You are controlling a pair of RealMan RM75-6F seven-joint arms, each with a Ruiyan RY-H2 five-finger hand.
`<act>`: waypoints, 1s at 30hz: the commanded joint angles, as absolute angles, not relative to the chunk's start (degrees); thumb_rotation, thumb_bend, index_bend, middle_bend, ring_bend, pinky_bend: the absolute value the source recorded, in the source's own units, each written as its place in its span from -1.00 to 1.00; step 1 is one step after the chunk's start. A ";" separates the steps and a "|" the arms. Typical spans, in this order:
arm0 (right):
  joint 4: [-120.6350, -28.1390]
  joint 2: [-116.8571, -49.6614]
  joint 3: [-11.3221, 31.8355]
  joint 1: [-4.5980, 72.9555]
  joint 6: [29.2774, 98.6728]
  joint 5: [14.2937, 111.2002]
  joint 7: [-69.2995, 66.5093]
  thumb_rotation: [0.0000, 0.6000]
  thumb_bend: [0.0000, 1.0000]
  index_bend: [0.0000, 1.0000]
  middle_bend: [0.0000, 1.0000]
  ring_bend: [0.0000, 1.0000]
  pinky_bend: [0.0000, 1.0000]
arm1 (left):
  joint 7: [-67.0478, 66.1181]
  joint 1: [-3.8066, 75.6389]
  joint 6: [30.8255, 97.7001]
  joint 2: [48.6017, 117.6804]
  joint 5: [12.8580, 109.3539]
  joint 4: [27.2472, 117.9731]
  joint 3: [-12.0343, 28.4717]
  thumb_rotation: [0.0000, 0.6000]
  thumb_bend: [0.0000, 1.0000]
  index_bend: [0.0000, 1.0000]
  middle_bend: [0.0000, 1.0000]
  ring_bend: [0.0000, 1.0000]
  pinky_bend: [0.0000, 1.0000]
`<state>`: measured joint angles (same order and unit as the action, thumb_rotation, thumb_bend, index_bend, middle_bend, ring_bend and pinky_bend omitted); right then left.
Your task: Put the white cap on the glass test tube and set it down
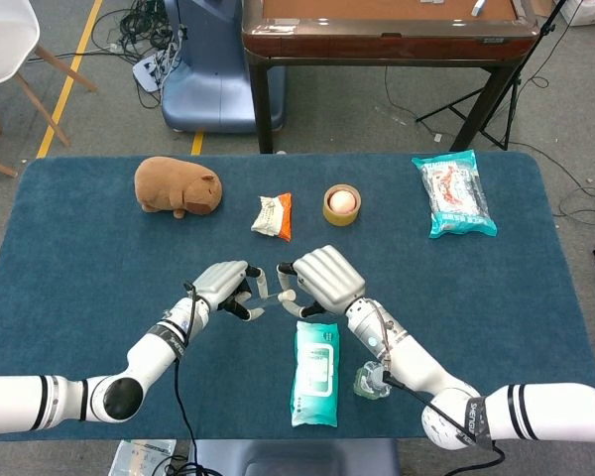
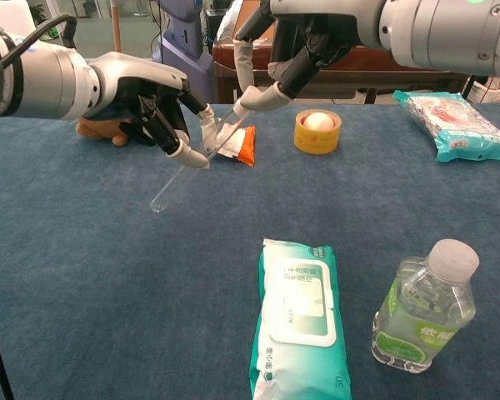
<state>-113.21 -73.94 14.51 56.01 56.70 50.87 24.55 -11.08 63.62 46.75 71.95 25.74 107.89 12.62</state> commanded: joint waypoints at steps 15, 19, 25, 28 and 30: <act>-112.38 -73.82 13.93 56.59 56.16 50.26 24.21 1.00 -0.47 -0.39 1.00 1.00 1.00 | -10.69 63.80 46.83 72.34 25.98 107.24 12.26 1.00 -0.45 0.24 1.00 1.00 1.00; -112.39 -73.91 13.93 56.67 56.12 50.25 23.92 1.00 -0.57 -0.44 1.00 1.00 1.00 | -10.84 63.82 47.08 72.44 26.15 107.16 12.08 1.00 -0.45 0.24 1.00 1.00 1.00; -114.19 -72.03 14.09 55.70 56.10 51.61 21.92 1.00 -0.59 -0.49 1.00 1.00 1.00 | -11.69 63.62 47.44 72.28 26.72 106.22 11.16 1.00 -0.45 0.24 1.00 1.00 1.00; -115.81 -70.04 14.16 54.54 56.61 52.83 20.60 1.00 -0.59 -0.50 1.00 1.00 1.00 | -12.33 63.27 47.35 71.85 27.58 105.45 10.27 1.00 -0.45 0.25 1.00 1.00 1.00; -116.85 -68.45 14.25 53.61 57.21 53.82 19.79 1.00 -0.59 -0.50 1.00 1.00 1.00 | -13.28 63.03 48.21 71.89 28.37 104.85 9.52 1.00 -0.45 0.25 1.00 1.00 1.00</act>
<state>-115.94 -69.57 14.16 54.42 56.68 52.97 20.56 -12.79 63.22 47.75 71.93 27.93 105.22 9.92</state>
